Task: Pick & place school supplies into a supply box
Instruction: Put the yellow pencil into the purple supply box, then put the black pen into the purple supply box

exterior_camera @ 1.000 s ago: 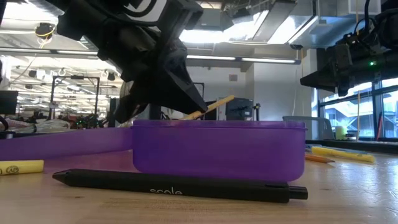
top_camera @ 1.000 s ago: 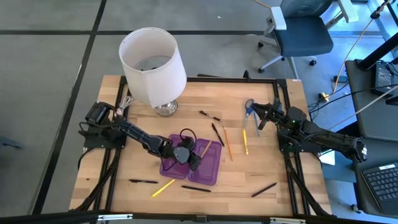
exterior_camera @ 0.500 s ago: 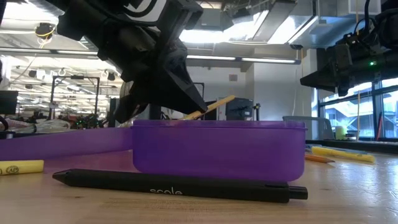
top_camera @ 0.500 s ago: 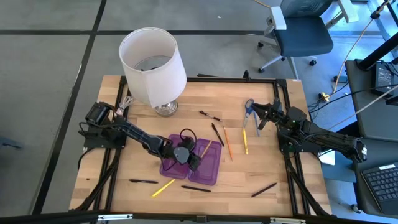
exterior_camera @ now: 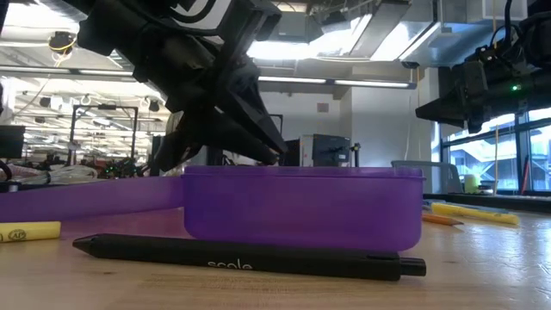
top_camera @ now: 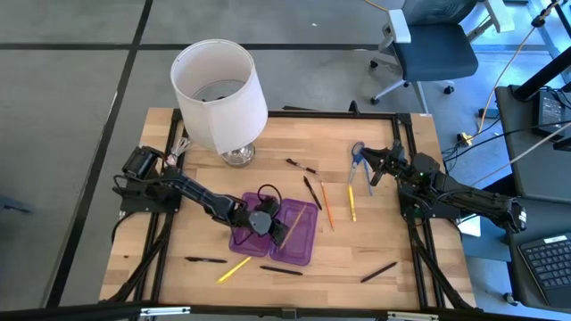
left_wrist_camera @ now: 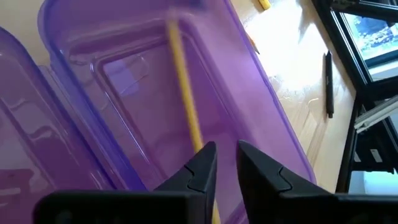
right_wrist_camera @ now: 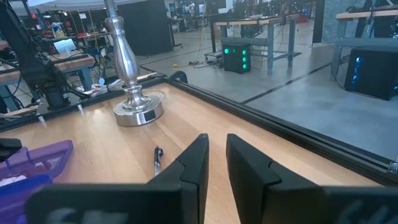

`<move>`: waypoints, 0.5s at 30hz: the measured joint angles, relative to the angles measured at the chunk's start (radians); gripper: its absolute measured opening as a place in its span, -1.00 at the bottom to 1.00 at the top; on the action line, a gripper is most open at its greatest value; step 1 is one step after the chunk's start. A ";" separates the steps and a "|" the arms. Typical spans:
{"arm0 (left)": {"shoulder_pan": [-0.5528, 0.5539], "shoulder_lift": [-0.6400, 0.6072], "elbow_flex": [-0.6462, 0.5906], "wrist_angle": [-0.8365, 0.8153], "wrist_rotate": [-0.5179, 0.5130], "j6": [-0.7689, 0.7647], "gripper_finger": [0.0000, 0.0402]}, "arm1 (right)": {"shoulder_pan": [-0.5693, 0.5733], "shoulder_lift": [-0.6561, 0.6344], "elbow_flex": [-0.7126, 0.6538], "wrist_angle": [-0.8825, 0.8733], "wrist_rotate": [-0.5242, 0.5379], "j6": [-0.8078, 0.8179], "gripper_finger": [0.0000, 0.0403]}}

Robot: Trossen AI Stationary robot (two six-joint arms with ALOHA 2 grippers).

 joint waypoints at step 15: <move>-0.070 -0.150 0.000 -0.222 0.150 0.342 -0.62 | 0.000 0.000 0.000 0.000 0.000 0.000 -0.69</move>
